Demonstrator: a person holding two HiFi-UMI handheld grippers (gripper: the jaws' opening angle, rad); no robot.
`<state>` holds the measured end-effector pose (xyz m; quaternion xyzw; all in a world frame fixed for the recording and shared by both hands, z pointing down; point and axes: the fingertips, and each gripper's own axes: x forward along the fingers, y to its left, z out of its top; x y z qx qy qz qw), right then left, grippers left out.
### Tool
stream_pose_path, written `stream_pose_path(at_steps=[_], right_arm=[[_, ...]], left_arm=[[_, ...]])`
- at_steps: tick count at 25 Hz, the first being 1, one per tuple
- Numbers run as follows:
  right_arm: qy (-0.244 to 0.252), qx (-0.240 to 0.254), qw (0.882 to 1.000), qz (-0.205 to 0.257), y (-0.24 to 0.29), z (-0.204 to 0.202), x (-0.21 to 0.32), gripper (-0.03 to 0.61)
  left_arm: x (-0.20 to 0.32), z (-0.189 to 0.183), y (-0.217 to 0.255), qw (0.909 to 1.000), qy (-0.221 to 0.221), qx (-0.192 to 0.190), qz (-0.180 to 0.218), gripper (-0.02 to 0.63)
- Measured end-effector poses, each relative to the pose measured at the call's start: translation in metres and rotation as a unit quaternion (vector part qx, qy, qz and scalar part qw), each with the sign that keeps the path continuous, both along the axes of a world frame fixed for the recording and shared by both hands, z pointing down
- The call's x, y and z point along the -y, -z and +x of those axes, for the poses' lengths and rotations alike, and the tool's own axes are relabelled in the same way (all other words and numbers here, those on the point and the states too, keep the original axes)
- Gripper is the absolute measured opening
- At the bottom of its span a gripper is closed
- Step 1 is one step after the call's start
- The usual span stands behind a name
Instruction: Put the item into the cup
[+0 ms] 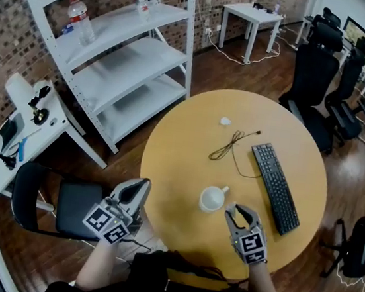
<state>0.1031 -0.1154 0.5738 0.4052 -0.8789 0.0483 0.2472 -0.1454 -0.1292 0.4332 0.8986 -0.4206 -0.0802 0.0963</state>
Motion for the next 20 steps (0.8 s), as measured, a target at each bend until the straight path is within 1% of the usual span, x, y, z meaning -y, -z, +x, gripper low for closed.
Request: stream_pose_path(at_steps=[4,6,9,12,14,17,18,20], right_arm=[[0.029,0.004,0.999,0.028,0.022,-0.024,0.016,0.130],[0.035,0.009,0.999,0.030,0.029,-0.035,0.024,0.130],[0.052,0.001,0.998,0.029,0.026,-0.046,0.034,0.130],[0.049,0.003,0.999,0.014,0.018,-0.053,0.039,0.130],[0.043,-0.002,0.999,-0.005,0.010,-0.054,0.041,0.161],[0.039,-0.016,0.999,-0.032,-0.005,-0.056,0.044,0.174],[0.036,-0.017,0.998,-0.038,-0.008,-0.057,0.045,0.195],[0.031,-0.018,0.999,-0.040,-0.010,-0.060,0.047,0.195]], left_arm=[[0.000,-0.014,0.002,0.9999,0.014,-0.007,0.006,0.000],[-0.001,-0.020,0.003,0.9997,0.022,-0.009,0.008,0.000],[-0.005,-0.029,0.001,0.9992,0.038,-0.009,0.008,0.000],[-0.010,-0.041,-0.001,0.9984,0.055,-0.009,0.005,0.000],[-0.013,-0.050,-0.002,0.9977,0.067,-0.009,0.002,0.000],[-0.018,-0.062,-0.003,0.9967,0.080,-0.007,-0.003,0.000],[-0.019,-0.066,-0.004,0.9965,0.083,-0.006,-0.005,0.000],[-0.021,-0.072,-0.006,0.9962,0.087,-0.003,-0.007,0.000]])
